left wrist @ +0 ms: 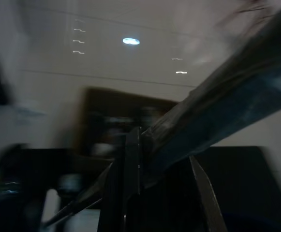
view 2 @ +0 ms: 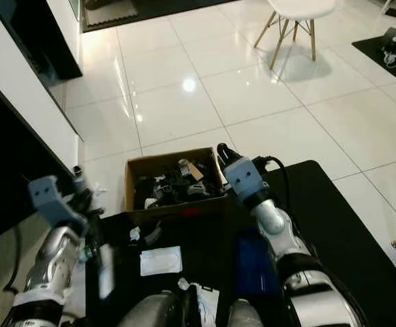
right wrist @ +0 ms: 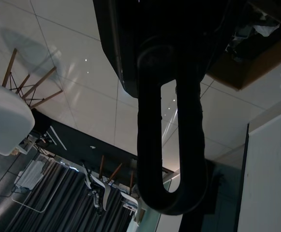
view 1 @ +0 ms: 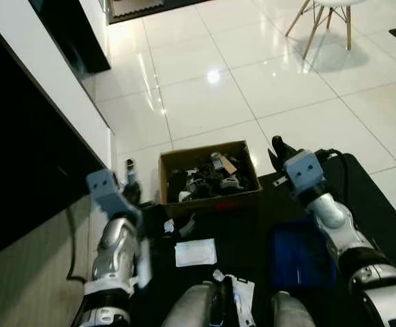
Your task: Sweep floor
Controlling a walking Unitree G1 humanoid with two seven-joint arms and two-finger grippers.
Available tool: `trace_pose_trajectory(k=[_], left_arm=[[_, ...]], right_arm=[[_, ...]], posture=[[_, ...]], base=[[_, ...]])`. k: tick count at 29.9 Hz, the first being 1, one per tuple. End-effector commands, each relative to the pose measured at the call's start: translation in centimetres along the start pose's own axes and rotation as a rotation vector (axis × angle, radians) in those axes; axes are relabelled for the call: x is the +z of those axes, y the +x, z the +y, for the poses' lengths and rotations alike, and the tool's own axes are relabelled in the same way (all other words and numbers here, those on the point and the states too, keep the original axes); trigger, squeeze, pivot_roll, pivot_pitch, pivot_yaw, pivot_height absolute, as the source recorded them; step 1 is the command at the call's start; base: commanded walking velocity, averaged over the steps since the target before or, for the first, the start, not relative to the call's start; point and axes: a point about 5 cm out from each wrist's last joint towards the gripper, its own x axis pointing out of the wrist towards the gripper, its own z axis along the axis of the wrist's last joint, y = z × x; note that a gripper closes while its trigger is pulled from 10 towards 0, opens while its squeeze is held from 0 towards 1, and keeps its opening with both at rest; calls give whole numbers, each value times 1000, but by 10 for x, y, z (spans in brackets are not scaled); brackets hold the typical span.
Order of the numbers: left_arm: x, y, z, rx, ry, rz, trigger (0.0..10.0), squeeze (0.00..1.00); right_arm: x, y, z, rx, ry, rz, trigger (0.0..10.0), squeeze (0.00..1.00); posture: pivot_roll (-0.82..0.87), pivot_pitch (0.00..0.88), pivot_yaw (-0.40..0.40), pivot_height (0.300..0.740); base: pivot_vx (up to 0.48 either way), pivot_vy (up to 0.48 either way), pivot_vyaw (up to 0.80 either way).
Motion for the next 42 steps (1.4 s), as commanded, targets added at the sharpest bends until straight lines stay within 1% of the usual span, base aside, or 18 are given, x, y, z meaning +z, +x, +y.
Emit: trace_pose_trajectory(k=[1, 3, 4, 6, 7, 10, 13, 15, 16, 18, 23, 25, 26, 28, 32, 34, 38, 42], left_arm=[[-3, -2, -19, -127, -100, 32, 10000, 0], [13, -7, -29, -225, -85, 28, 10000, 0], [13, -7, -29, -225, -85, 28, 10000, 0], [46, -11, -31, -283, 27, -32, 10000, 0], [46, -11, -31, -283, 27, -32, 10000, 0], [88, -13, -28, -284, 145, -141, 10000, 0], [98, -13, -27, -279, 158, -166, 10000, 0], [133, -15, -28, -289, 212, -247, 10000, 0], [133, -15, -28, -289, 212, -247, 10000, 0], [155, -19, -30, -292, 263, -287, 10000, 0], [155, -19, -24, -243, 337, -273, 10000, 0], [134, -16, -13, -154, 431, -216, 10000, 0], [134, -16, -13, -154, 431, -216, 10000, 0], [113, -12, -3, -74, 470, -173, 10000, 0], [98, -10, 8, 31, 485, -156, 10000, 0], [100, -12, 19, 135, 489, -186, 10000, 0], [108, -15, 27, 203, 484, -220, 10000, 0], [134, -22, 39, 279, 475, -302, 10000, 0]], right_arm=[[4, 4, 2, 34, -20, -30, 10000, 0], [8, 8, 2, 50, -30, -41, 10000, 0], [8, 8, 2, 50, -30, -41, 10000, 0], [12, 13, 3, 64, -41, -58, 10000, 0], [12, 13, 3, 64, -41, -58, 10000, 0], [16, 18, 4, 73, -46, -73, 10000, 0], [17, 19, 4, 75, -47, -76, 10000, 0], [19, 20, 6, 88, -46, -85, 10000, 0], [19, 20, 6, 88, -46, -85, 10000, 0], [17, 19, 11, 116, -56, -84, 10000, 0], [15, 16, 18, 141, -64, -77, 10000, 0], [10, 11, 24, 168, -73, -64, 10000, 0], [10, 11, 24, 168, -73, -64, 10000, 0], [6, 7, 26, 191, -77, -51, 10000, 0], [3, 3, 26, 205, -74, -38, 10000, 0], [4, 2, 23, 198, -59, -54, 10000, 0], [7, 3, 19, 190, -49, -74, 10000, 0], [16, 9, 12, 165, -68, -132, 10000, 0]], posture=[[53, 150, 106, 740], [62, 151, 113, 740], [62, 151, 113, 740], [81, 155, 125, 740], [81, 155, 125, 740], [94, 158, 122, 740], [94, 158, 122, 740], [100, 160, 121, 740], [100, 160, 121, 740], [106, 162, 122, 740], [107, 163, 123, 740], [109, 165, 125, 740], [109, 165, 125, 740], [106, 165, 124, 740], [101, 169, 124, 740], [103, 179, 124, 740], [112, 183, 124, 740], [133, 202, 125, 740]], base=[[0, 0, 0], [0, 0, 0], [0, 0, 0], [0, 0, 0], [0, 0, 0], [0, 0, 0], [0, 0, 0], [0, 0, 0], [0, 0, 0], [0, 0, 0], [0, 0, 0], [0, 0, 0], [0, 0, 0], [0, 0, 0], [0, 0, 0], [0, 0, 0], [0, 0, 0], [0, 0, 0]])
